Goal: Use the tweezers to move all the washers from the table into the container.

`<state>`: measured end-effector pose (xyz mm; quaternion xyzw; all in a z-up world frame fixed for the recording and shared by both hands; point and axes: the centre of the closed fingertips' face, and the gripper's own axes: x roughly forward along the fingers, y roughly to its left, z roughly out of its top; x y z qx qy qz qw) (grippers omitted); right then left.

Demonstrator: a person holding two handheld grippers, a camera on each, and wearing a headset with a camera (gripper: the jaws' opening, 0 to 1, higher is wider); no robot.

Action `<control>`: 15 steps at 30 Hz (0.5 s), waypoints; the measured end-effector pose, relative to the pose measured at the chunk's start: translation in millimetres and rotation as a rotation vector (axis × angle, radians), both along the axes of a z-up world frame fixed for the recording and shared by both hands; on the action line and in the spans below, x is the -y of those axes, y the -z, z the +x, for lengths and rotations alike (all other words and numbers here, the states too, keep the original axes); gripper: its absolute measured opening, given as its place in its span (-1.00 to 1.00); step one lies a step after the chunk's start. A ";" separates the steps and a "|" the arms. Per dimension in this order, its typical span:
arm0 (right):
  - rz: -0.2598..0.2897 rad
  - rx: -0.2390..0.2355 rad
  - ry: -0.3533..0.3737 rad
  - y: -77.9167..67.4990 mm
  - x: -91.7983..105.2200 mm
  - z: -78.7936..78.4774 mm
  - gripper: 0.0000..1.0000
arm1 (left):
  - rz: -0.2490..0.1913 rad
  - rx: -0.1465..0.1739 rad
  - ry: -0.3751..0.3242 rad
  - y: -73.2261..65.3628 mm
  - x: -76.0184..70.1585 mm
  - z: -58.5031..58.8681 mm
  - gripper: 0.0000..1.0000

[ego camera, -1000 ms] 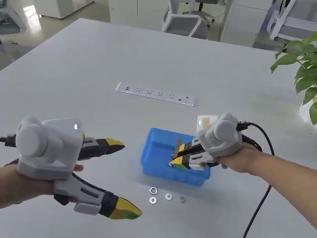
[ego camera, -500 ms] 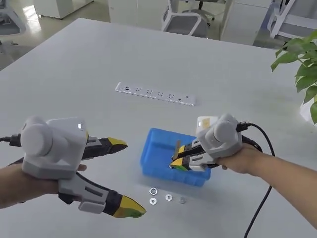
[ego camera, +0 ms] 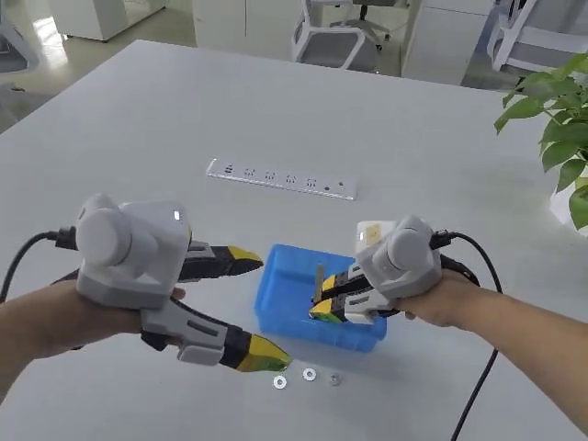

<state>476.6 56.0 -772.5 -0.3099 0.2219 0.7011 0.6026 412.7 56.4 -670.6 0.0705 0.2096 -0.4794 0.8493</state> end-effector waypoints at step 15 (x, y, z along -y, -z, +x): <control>0.001 0.004 -0.002 0.6 0.2 -0.5 -0.81 | 0.057 0.037 0.086 7.1 21.8 38.4 -0.24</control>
